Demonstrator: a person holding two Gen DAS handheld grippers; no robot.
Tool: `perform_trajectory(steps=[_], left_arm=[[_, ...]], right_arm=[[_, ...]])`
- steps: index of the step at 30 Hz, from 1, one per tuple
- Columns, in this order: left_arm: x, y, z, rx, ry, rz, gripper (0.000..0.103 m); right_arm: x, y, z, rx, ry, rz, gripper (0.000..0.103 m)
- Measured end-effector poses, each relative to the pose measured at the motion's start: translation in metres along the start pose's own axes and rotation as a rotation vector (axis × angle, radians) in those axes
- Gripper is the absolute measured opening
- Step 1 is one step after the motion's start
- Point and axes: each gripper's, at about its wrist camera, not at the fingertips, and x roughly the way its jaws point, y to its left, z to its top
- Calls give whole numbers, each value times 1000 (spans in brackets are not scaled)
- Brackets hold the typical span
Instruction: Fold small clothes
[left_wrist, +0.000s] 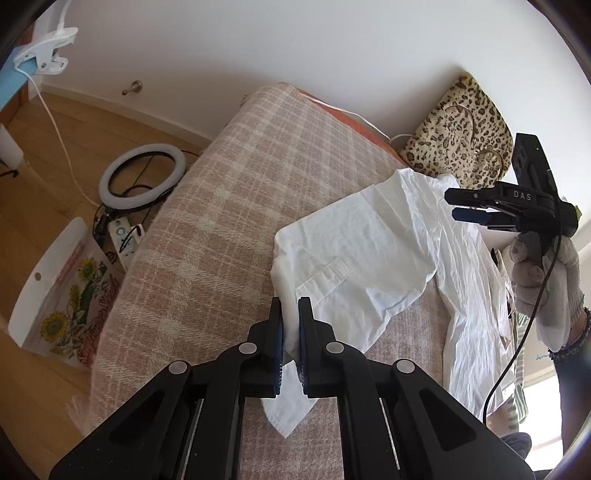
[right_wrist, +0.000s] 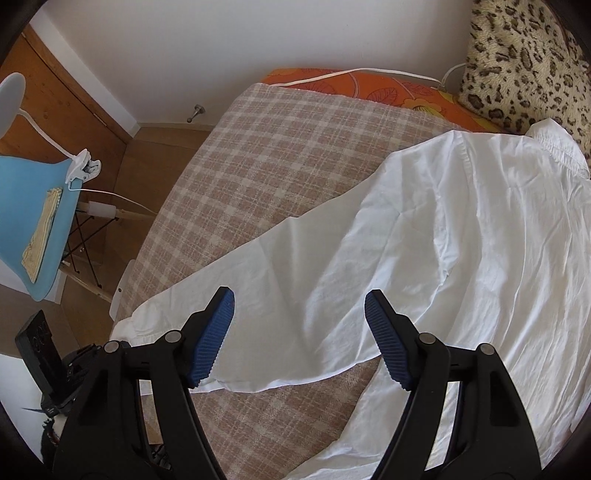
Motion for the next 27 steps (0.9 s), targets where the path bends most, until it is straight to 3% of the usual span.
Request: perform_trajectory(steps=[4, 10, 14, 17, 23, 27], left_arm=[[-7, -28, -5, 104, -20, -20, 5], [-13, -67, -14, 232, -29, -67, 4], [-21, -81, -17, 253, -29, -131, 4], [-25, -97, -21, 261, -37, -179, 4], [-19, -119, -25, 311, -24, -236, 4], [-23, -131, -30, 342, -30, -268, 4]], right_arm=[[25, 25, -3, 1, 74, 88, 76], [46, 59, -3, -73, 104, 59, 76], [51, 34, 17, -1, 105, 6, 76], [52, 10, 26, 101, 148, 59, 76], [46, 27, 19, -11, 159, 60, 76], [53, 7, 28, 58, 163, 50, 76]])
